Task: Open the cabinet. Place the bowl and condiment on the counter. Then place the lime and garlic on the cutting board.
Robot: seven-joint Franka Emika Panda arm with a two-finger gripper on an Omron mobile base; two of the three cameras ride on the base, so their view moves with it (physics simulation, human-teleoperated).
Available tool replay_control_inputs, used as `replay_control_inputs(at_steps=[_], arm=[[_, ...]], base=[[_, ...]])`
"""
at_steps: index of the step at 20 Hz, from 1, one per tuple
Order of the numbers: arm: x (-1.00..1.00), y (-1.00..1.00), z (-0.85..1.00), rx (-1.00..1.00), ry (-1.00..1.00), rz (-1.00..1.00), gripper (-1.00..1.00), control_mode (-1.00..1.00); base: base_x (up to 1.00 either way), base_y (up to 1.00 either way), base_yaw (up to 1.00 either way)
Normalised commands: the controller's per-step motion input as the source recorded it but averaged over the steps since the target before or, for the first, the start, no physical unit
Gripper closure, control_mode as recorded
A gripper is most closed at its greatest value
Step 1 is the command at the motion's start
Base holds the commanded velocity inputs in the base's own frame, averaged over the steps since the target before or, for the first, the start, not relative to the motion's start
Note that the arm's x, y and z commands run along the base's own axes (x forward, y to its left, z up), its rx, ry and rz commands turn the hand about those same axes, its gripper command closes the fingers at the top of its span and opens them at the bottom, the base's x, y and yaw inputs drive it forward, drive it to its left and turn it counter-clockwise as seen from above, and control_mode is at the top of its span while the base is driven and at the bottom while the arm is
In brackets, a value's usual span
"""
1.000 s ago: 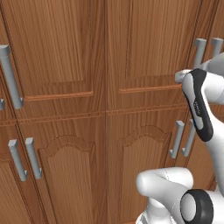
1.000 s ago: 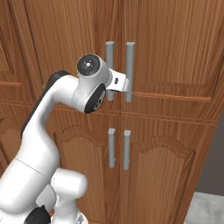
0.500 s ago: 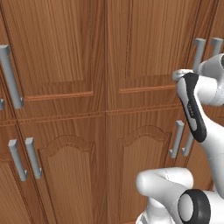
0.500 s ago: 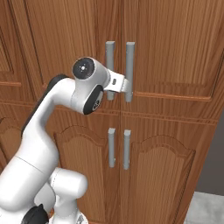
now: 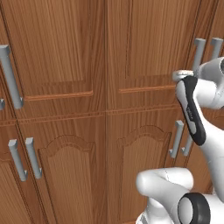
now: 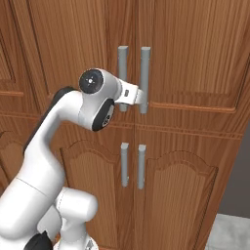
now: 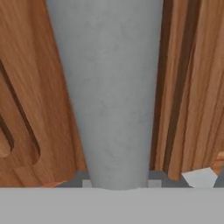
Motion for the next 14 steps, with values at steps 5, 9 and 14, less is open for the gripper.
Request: replay_control_inputs(at_steps=[5,9,14], arm=[[-0.71,0.12,0.06,0.0,0.0,0.2,1.0,-1.0],[-1.0,0.23,0.04,-0.04,0.01,0.35,1.0,-1.0],[-1.0,0.62,0.01,-0.12,0.11,0.41,1.0,-1.0]], base=[[0.0,0.0,0.0],[0.0,0.0,0.0],[0.0,0.0,0.0]])
